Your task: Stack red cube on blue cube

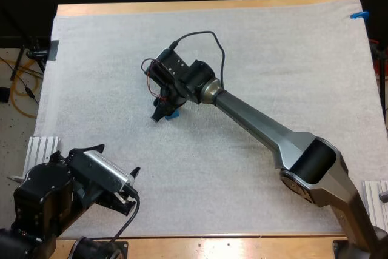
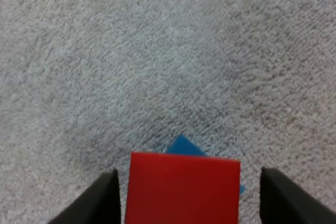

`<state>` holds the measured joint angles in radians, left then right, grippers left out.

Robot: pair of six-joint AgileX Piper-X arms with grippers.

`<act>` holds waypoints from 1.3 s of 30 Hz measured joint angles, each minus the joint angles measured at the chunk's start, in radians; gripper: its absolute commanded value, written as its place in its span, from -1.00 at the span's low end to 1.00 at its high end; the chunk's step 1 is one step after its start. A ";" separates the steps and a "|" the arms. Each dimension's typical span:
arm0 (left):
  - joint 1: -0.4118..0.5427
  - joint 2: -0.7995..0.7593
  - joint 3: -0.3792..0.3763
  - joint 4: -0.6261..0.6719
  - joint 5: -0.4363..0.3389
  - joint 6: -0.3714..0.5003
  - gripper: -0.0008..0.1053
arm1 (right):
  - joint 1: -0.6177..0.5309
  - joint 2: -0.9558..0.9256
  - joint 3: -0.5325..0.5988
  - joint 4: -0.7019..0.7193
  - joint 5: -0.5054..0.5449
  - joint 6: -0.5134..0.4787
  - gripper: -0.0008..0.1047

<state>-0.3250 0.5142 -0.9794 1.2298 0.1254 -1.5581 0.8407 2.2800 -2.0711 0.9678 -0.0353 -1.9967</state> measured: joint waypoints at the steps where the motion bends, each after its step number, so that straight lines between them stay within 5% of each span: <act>1: 0.000 0.000 0.000 0.000 0.000 0.000 0.41 | 0.000 0.000 0.000 0.000 0.000 0.000 0.08; 21: 0.000 0.000 0.000 -0.013 0.000 0.020 0.41 | -0.007 -0.161 0.000 0.021 0.002 0.029 0.08; 28: 0.005 0.030 0.000 -0.227 -0.004 0.050 0.41 | -0.113 -0.230 0.000 -0.008 -0.005 0.106 0.08; 33: 0.102 0.124 0.000 -0.383 0.012 0.051 0.41 | -0.238 -0.255 0.000 -0.007 -0.005 0.130 0.08; 39: 0.322 0.264 0.000 -0.543 0.190 0.025 0.41 | -0.393 -0.319 0.004 -0.007 -0.003 0.150 0.08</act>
<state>-0.0035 0.7778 -0.9794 0.6863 0.3153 -1.5332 0.4475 1.9605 -2.0666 0.9607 -0.0379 -1.8462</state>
